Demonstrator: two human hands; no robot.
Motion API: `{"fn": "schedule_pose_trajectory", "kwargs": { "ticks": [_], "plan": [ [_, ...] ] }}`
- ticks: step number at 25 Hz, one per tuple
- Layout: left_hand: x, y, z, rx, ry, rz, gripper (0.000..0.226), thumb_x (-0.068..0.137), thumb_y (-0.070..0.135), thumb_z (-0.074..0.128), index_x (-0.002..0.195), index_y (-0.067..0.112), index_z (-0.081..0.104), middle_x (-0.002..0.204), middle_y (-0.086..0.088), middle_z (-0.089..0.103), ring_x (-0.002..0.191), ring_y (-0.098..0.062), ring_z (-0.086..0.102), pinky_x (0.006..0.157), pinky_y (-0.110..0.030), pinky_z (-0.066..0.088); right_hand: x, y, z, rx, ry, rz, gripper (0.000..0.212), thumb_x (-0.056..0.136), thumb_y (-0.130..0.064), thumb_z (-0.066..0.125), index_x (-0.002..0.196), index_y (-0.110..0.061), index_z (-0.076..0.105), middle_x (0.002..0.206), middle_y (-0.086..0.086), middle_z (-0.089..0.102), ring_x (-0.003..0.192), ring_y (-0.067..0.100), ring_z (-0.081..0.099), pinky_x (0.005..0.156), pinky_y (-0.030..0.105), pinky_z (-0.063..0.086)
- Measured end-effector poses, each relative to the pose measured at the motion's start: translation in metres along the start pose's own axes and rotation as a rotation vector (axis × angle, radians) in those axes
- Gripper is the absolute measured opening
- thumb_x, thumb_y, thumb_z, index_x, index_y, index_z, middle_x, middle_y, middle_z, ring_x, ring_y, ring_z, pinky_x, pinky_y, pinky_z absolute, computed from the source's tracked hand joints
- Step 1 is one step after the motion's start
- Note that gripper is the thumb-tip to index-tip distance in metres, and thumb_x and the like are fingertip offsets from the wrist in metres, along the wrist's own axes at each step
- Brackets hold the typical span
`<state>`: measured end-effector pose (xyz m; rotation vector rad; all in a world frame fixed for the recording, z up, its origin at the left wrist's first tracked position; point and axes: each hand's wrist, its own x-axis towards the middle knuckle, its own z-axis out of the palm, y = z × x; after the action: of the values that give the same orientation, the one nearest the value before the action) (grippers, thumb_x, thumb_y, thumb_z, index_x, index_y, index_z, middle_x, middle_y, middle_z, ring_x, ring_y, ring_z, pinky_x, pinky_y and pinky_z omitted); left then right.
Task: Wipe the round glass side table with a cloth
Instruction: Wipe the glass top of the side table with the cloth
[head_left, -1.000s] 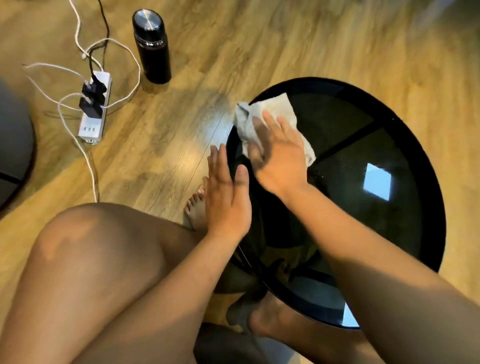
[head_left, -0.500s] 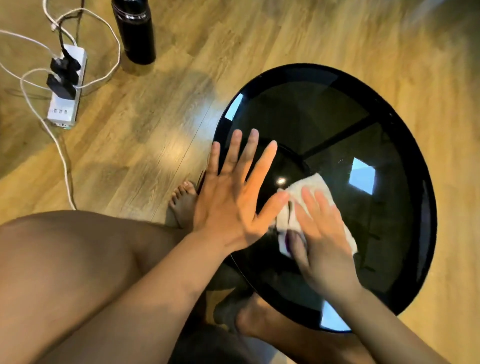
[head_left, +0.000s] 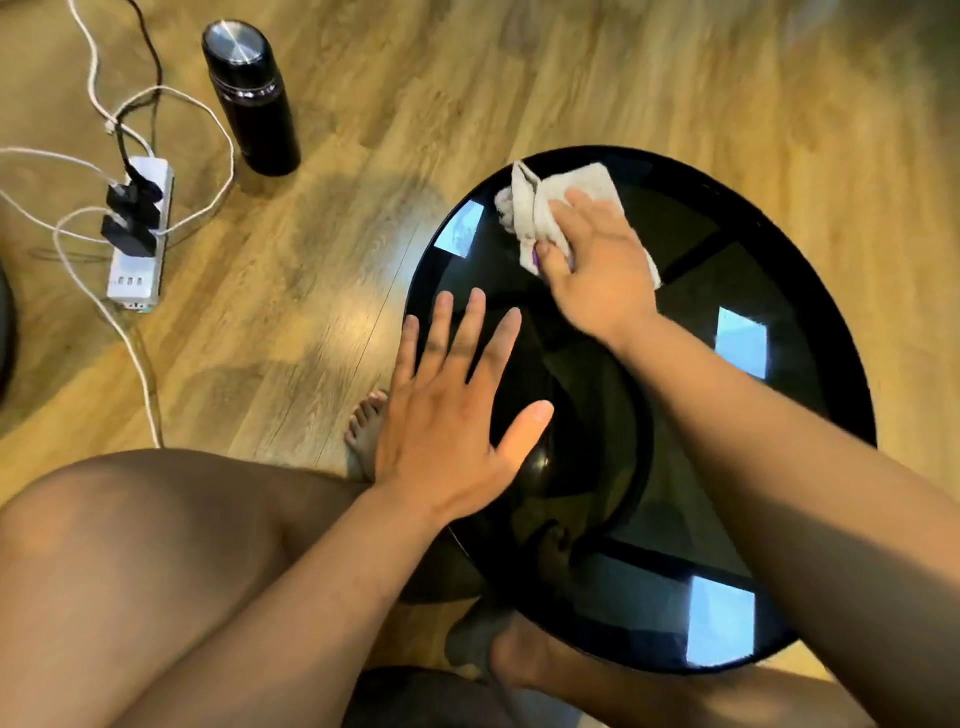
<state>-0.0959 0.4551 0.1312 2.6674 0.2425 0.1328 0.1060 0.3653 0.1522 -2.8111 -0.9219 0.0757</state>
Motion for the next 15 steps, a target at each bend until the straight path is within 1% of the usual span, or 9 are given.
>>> {"fn": "schedule_pose_trajectory", "kwargs": {
  "ticks": [2, 3, 4, 5, 7, 8, 10, 12, 15],
  "plan": [
    [0.0, 0.001, -0.002, 0.012, -0.022, -0.007, 0.076, 0.095, 0.067, 0.013, 0.158, 0.024, 0.006, 0.167, -0.011, 0.004, 0.154, -0.029, -0.007, 0.123, -0.052, -0.001, -0.083, 0.002, -0.004, 0.017, 0.01, -0.027, 0.044, 0.098, -0.029, 0.048, 0.14, -0.015, 0.052, 0.149, 0.012, 0.047, 0.135, 0.034, 0.042, 0.106, 0.051, 0.037],
    [0.0, 0.001, -0.002, 0.028, -0.031, -0.003, 0.077, 0.095, 0.067, 0.013, 0.158, 0.025, 0.005, 0.167, -0.011, 0.003, 0.154, -0.03, -0.008, 0.123, -0.053, -0.002, -0.133, 0.004, -0.004, 0.027, 0.004, -0.003, 0.044, 0.096, -0.03, 0.048, 0.137, -0.016, 0.055, 0.145, 0.012, 0.05, 0.131, 0.035, 0.046, 0.102, 0.052, 0.042],
    [-0.001, 0.002, -0.001, 0.046, -0.038, 0.002, 0.077, 0.094, 0.068, 0.013, 0.158, 0.025, 0.005, 0.167, -0.012, 0.004, 0.153, -0.031, -0.008, 0.122, -0.054, -0.003, -0.187, 0.004, -0.005, 0.033, -0.021, 0.046, 0.045, 0.094, -0.032, 0.048, 0.137, -0.02, 0.055, 0.145, 0.008, 0.05, 0.13, 0.034, 0.047, 0.1, 0.053, 0.044],
    [-0.001, 0.003, 0.0, 0.058, -0.037, 0.005, 0.077, 0.094, 0.068, 0.013, 0.158, 0.026, 0.005, 0.167, -0.013, 0.005, 0.153, -0.032, -0.007, 0.122, -0.055, -0.002, -0.238, 0.003, -0.008, 0.041, -0.072, 0.105, 0.048, 0.091, -0.035, 0.048, 0.138, -0.026, 0.051, 0.148, 0.001, 0.046, 0.134, 0.031, 0.044, 0.102, 0.052, 0.043],
    [-0.002, 0.003, 0.002, 0.059, -0.017, 0.011, 0.077, 0.094, 0.07, 0.012, 0.158, 0.026, 0.008, 0.166, -0.015, 0.012, 0.154, -0.034, -0.001, 0.121, -0.058, 0.0, -0.301, 0.002, -0.011, 0.05, -0.135, 0.105, 0.053, 0.088, -0.039, 0.046, 0.14, -0.035, 0.042, 0.155, -0.009, 0.035, 0.141, 0.026, 0.035, 0.11, 0.045, 0.036],
    [-0.002, 0.003, 0.004, 0.057, -0.008, 0.017, 0.077, 0.094, 0.07, 0.013, 0.157, 0.026, 0.01, 0.165, -0.015, 0.014, 0.153, -0.034, 0.001, 0.121, -0.059, 0.001, -0.307, 0.007, -0.009, 0.051, -0.129, 0.099, 0.053, 0.088, -0.038, 0.046, 0.14, -0.034, 0.043, 0.156, -0.008, 0.035, 0.142, 0.027, 0.034, 0.11, 0.043, 0.035],
    [-0.002, 0.003, 0.005, 0.058, -0.005, 0.029, 0.078, 0.093, 0.07, 0.014, 0.157, 0.026, 0.012, 0.165, -0.015, 0.016, 0.153, -0.034, 0.002, 0.121, -0.059, 0.001, -0.276, 0.014, -0.004, 0.043, -0.086, 0.124, 0.053, 0.088, -0.035, 0.045, 0.139, -0.024, 0.05, 0.153, 0.003, 0.043, 0.14, 0.032, 0.037, 0.108, 0.05, 0.037],
    [-0.002, 0.002, 0.004, 0.052, -0.001, 0.035, 0.078, 0.093, 0.071, 0.016, 0.157, 0.026, 0.013, 0.166, -0.013, 0.015, 0.154, -0.033, 0.002, 0.121, -0.058, 0.0, -0.211, 0.019, -0.001, 0.046, -0.03, 0.079, 0.051, 0.09, -0.032, 0.044, 0.137, -0.014, 0.054, 0.147, 0.014, 0.049, 0.133, 0.041, 0.043, 0.106, 0.057, 0.04],
    [-0.002, 0.001, 0.005, 0.02, 0.013, 0.047, 0.078, 0.094, 0.071, 0.019, 0.158, 0.025, 0.016, 0.166, -0.011, 0.015, 0.154, -0.031, 0.001, 0.122, -0.056, -0.001, -0.091, 0.048, 0.003, 0.059, 0.051, 0.032, 0.043, 0.097, -0.027, 0.045, 0.136, -0.011, 0.054, 0.141, 0.021, 0.051, 0.125, 0.046, 0.049, 0.1, 0.059, 0.042]
  ]
}}
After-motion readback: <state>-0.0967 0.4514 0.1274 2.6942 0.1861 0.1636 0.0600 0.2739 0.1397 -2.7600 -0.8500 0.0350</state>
